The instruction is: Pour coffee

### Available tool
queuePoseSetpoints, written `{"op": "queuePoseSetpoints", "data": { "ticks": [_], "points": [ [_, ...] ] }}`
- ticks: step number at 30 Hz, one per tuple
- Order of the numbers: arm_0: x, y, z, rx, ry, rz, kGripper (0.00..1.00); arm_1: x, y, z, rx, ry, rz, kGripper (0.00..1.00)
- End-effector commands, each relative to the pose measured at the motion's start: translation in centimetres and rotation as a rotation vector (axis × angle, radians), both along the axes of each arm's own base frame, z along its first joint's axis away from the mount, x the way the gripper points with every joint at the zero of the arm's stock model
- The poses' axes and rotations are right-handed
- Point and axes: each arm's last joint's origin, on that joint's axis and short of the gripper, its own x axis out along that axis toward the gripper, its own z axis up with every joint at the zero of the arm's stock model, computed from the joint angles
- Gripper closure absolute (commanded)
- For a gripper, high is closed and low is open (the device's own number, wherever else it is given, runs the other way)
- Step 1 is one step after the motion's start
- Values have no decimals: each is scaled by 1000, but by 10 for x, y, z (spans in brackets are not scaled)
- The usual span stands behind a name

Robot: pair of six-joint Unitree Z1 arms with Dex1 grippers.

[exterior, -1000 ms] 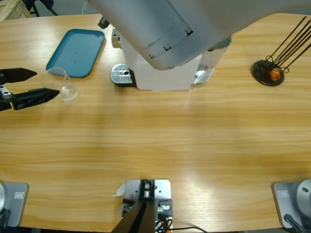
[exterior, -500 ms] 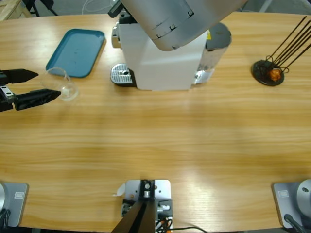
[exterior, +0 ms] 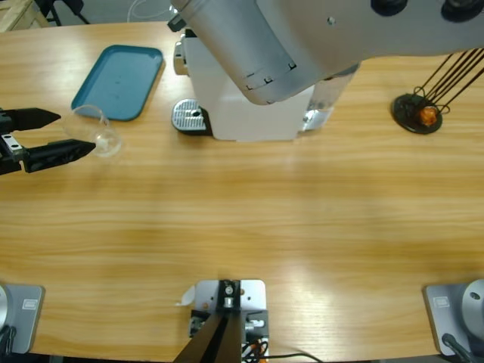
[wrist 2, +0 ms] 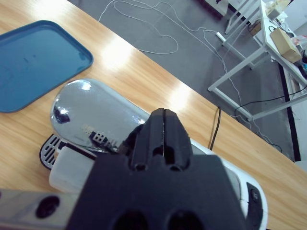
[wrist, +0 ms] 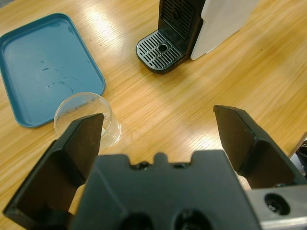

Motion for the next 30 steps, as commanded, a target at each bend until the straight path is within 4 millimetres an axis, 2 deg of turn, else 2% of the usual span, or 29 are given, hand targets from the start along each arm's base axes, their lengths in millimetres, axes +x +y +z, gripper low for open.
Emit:
{"op": "queuePoseSetpoints", "data": {
  "ticks": [1, 5, 7, 11, 15, 16, 17, 20, 23, 25, 30],
  "points": [
    [-1, -1, -13, 27, 34, -22, 0, -17, 8, -132, -277, 216, 68, 1000],
    [-1, -1, -13, 27, 34, -22, 0, -18, 6, -131, -271, 216, 66, 1000],
    [-2, -1, -12, 26, 32, -22, 0, -19, 4, -121, -257, 206, 67, 1000],
    [-4, 1, -11, 21, 18, -16, 0, -25, -5, -75, -191, 194, 91, 1000],
    [-7, 4, -9, 18, 3, -8, 0, -32, -13, -13, -126, 272, 179, 1000],
    [-7, 4, -9, 17, 2, -8, 0, -32, -17, -2, -111, 287, 192, 949],
    [-7, 4, -8, 17, 1, -8, 0, -31, -21, 7, -102, 308, 202, 832],
    [-6, 3, -10, 23, 9, -8, 0, -35, -30, 23, -97, 375, 267, 391],
    [-4, 2, -13, 34, 26, -7, 0, -42, -40, 31, -96, 431, 324, 69],
    [-4, 2, -12, 30, 21, -7, 0, -47, -49, 37, -81, 467, 358, 3],
    [-8, 4, -12, 19, 18, -15, 0, -60, -71, 55, -45, 463, 386, 45]
  ]
}}
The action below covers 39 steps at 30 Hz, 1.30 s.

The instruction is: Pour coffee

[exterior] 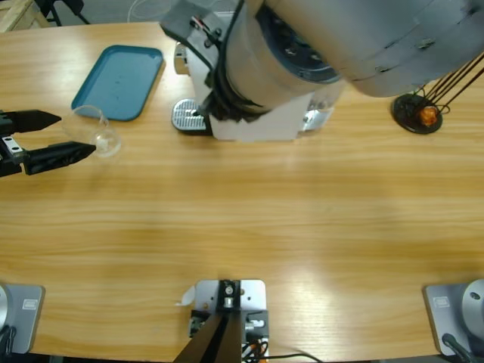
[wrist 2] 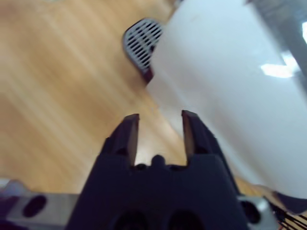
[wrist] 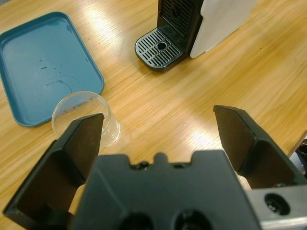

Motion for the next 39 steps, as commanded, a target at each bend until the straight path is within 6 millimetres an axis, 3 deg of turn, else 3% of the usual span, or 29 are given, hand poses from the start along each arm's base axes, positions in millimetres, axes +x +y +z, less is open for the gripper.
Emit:
{"op": "queuePoseSetpoints", "data": {
  "ticks": [1, 8, 9, 14, 15, 17, 21, 33, 39],
  "points": [
    [-6, 3, -11, 19, 18, -11, 0, -20, -42, 38, 76, 17, 39, 68],
    [-5, 3, -11, 21, 22, -10, 0, -31, -78, 50, 107, 11, 20, 71],
    [-7, 4, -10, 18, 16, -9, 0, -28, -87, 51, 112, 10, 9, 172],
    [-9, 6, -11, 15, 10, -7, 0, -7, -145, 72, 177, -14, -54, 912],
    [-9, 6, -11, 16, 12, -8, 0, -3, -156, 76, 192, -18, -78, 1000],
    [-8, 5, -12, 20, 18, -8, 0, 3, -173, 78, 209, -22, -126, 1000],
    [-4, 2, -13, 31, 30, -9, 0, 15, -182, 74, 209, -12, -171, 1000],
    [-1, -3, -15, 47, 54, -23, 0, 45, -160, 62, 170, 12, -168, 1000],
    [2, -6, -17, 56, 68, -28, 0, 77, -149, 61, 140, 17, -141, 1000]
  ]
}}
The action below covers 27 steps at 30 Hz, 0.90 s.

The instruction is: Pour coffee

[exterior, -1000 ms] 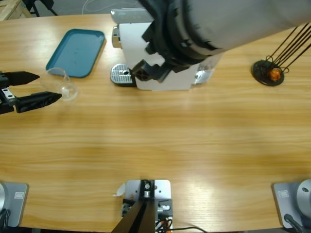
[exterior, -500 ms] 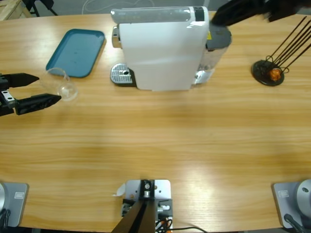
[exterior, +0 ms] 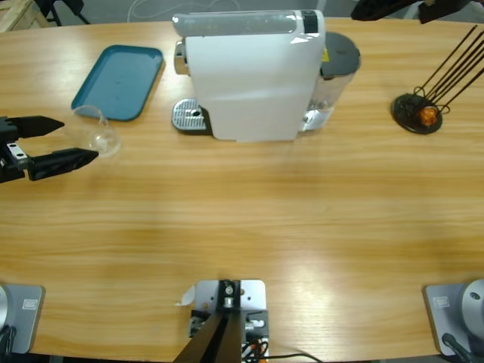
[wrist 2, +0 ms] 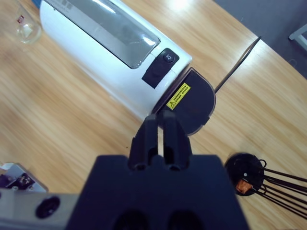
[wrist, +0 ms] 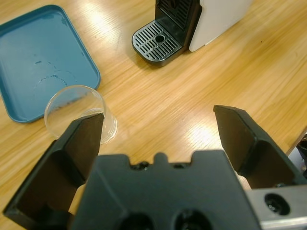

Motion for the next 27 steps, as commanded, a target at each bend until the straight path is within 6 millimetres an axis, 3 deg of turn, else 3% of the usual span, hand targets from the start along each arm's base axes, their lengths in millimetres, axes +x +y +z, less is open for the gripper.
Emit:
{"op": "queuePoseSetpoints", "data": {
  "ticks": [1, 6, 11, 27],
  "points": [
    [4, -6, -11, 44, 50, -20, 0, 47, 21, -13, -60, 46, 46, 1000],
    [5, -6, -11, 44, 50, -21, 0, 63, 32, -5, -88, 34, 66, 1000],
    [7, -8, -12, 49, 57, -22, 0, 72, 38, -14, -103, 56, 68, 1000],
    [8, -9, -13, 54, 61, -24, 0, 78, 46, -25, -110, 77, 70, 1000]
  ]
}}
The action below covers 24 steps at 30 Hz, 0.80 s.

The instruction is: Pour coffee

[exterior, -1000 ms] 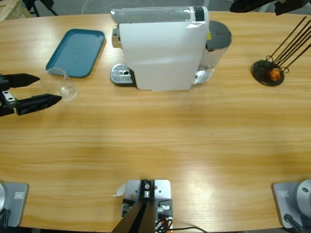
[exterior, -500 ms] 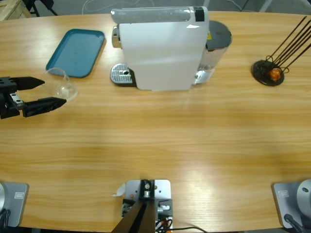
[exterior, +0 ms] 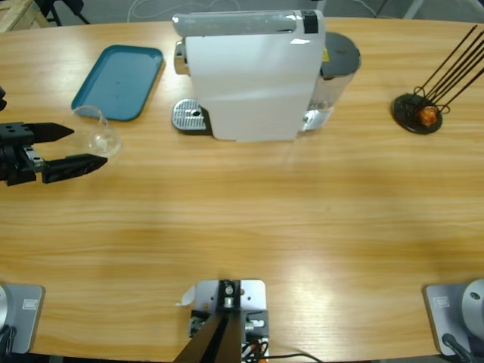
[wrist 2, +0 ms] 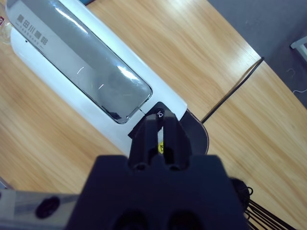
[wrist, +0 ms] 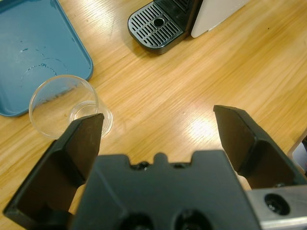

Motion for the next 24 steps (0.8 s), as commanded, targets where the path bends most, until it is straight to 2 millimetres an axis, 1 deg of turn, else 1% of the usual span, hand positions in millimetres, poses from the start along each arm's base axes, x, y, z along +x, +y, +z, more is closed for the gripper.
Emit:
{"op": "queuePoseSetpoints", "data": {
  "ticks": [1, 14, 24],
  "points": [
    [2, -3, -5, 21, 17, -19, 0, 14, 11, -25, -40, 63, 8, 1000],
    [3, -5, -7, 24, 29, -28, 0, 16, 12, -25, -31, 50, 9, 1000],
    [3, -5, -8, 24, 29, -29, 0, 16, 12, -31, -43, 65, 8, 1000]
  ]
}}
